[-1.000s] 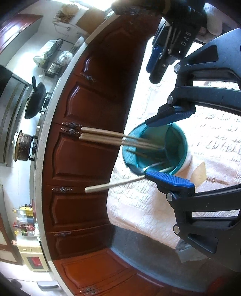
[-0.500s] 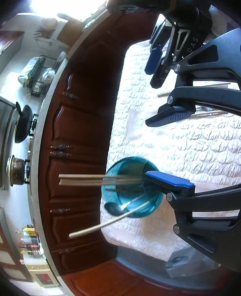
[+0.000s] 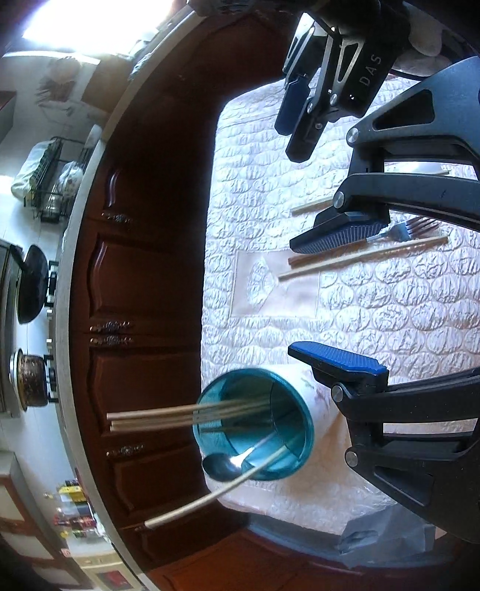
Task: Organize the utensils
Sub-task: 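Move both open tools back over the fork and remaining chopsticks, then grasp a wooden chopstick with the left tool while the right tool grasps another chopstick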
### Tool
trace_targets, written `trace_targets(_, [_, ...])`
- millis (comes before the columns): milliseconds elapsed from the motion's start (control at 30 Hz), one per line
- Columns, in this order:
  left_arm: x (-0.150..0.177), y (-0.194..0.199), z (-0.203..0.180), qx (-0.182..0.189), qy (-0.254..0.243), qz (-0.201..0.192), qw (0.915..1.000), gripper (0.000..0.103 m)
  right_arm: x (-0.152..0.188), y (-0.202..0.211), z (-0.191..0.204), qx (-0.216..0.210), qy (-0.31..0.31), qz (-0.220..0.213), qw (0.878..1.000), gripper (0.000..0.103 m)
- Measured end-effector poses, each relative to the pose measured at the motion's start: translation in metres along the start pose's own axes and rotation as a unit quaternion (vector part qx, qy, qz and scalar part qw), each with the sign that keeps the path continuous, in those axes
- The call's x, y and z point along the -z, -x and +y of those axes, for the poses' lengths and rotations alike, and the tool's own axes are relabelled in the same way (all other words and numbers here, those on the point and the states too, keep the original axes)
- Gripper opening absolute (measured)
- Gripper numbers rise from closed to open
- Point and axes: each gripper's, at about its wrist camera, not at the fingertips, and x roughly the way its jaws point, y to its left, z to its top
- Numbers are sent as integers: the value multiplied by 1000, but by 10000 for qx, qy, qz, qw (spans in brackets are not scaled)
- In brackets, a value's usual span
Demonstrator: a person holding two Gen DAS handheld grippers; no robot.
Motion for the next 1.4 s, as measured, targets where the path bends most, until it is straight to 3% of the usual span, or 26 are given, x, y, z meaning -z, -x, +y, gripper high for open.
trace_targets(967, [7, -38, -14, 44, -201, 406, 9990, 49, 25, -21, -39, 174, -405, 424, 9981, 42])
trace_targets(1200, [17, -66, 3, 204, 71, 915, 9956, 49, 34, -37, -67, 235, -689, 656, 9952, 42])
trace_targets(1400, [22, -96, 7, 428, 331, 1328, 9897, 49, 42, -62, -83, -3, -925, 921, 9914, 42])
